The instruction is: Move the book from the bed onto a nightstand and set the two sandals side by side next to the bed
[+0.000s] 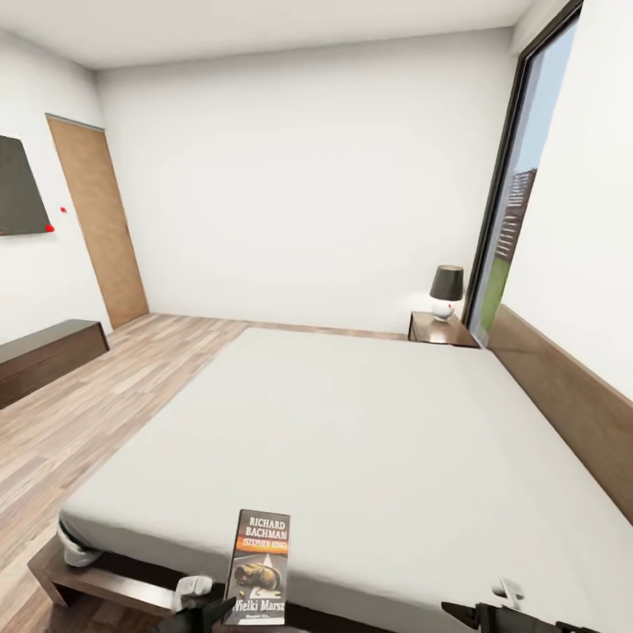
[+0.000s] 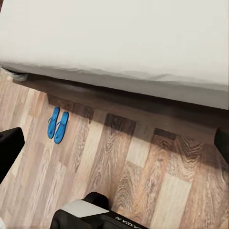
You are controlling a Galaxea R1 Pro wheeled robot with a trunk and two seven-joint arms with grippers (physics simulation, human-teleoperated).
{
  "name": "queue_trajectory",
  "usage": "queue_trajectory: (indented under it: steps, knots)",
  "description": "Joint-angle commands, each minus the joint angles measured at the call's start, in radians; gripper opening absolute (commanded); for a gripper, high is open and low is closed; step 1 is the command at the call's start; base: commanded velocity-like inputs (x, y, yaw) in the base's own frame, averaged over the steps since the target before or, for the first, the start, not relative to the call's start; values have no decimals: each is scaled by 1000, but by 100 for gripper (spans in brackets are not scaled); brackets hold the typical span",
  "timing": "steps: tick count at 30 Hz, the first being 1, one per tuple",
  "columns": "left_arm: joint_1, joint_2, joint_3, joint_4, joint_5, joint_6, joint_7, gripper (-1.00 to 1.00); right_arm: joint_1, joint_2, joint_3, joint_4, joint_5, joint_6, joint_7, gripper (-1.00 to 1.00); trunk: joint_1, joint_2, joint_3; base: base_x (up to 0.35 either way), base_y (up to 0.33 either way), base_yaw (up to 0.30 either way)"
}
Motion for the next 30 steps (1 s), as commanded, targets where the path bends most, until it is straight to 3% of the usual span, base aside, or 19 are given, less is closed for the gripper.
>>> queue_trajectory:
  steps: [1,30]
  knots:
    - [-1,0,2,0,8,10,-5,-100,0,-1,6,-1,-10,9,3,100,0,-1,-1,0,0,294]
    - [-1,3,3,2,11,8,-11,-100,0,0,6,-1,-9,9,3,100,0,-1,-1,0,0,294]
